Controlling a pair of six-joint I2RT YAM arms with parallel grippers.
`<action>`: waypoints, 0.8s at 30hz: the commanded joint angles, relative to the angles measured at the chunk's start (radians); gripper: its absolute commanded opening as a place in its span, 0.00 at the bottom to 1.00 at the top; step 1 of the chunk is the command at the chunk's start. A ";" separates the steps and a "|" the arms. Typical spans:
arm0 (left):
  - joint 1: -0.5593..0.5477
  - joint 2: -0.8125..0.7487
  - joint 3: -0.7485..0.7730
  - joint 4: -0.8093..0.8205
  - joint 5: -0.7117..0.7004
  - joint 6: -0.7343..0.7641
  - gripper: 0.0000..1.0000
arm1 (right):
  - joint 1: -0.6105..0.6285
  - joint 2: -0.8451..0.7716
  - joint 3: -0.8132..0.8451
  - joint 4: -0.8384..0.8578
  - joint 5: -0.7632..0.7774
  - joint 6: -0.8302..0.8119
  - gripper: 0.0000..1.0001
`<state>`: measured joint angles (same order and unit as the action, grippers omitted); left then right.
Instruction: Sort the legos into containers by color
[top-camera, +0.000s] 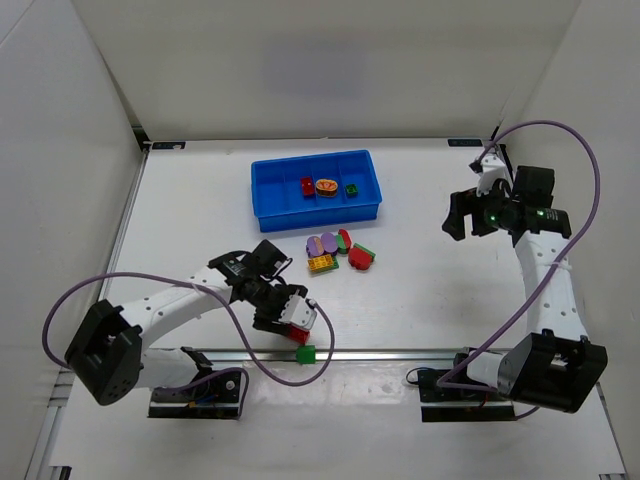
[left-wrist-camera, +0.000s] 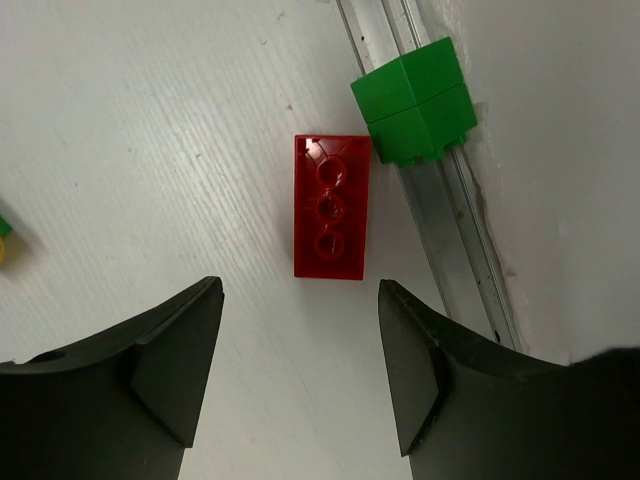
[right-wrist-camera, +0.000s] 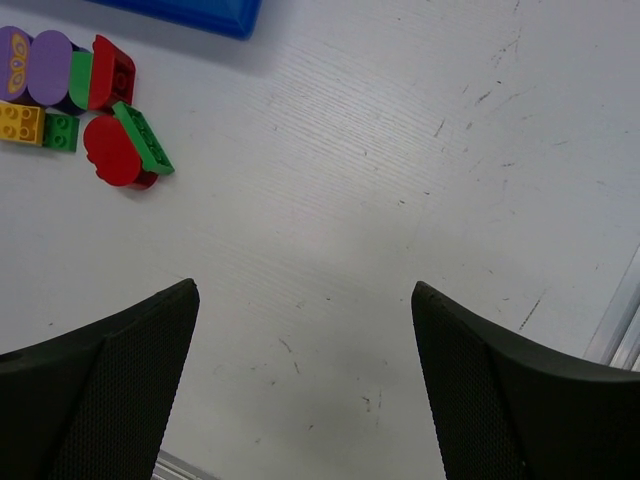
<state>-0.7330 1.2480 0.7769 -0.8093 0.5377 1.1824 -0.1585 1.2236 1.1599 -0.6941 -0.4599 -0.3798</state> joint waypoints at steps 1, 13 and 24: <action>-0.025 0.025 0.025 0.038 0.022 0.028 0.74 | 0.002 -0.030 -0.011 -0.008 0.024 -0.021 0.90; -0.086 0.087 0.007 0.041 0.041 0.060 0.74 | -0.004 -0.065 -0.045 -0.016 0.053 -0.037 0.90; -0.092 0.169 -0.002 0.090 0.018 0.008 0.73 | -0.009 -0.079 -0.054 -0.024 0.072 -0.036 0.90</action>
<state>-0.8204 1.3952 0.7738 -0.7460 0.5392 1.2060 -0.1635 1.1744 1.1137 -0.7101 -0.3927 -0.4046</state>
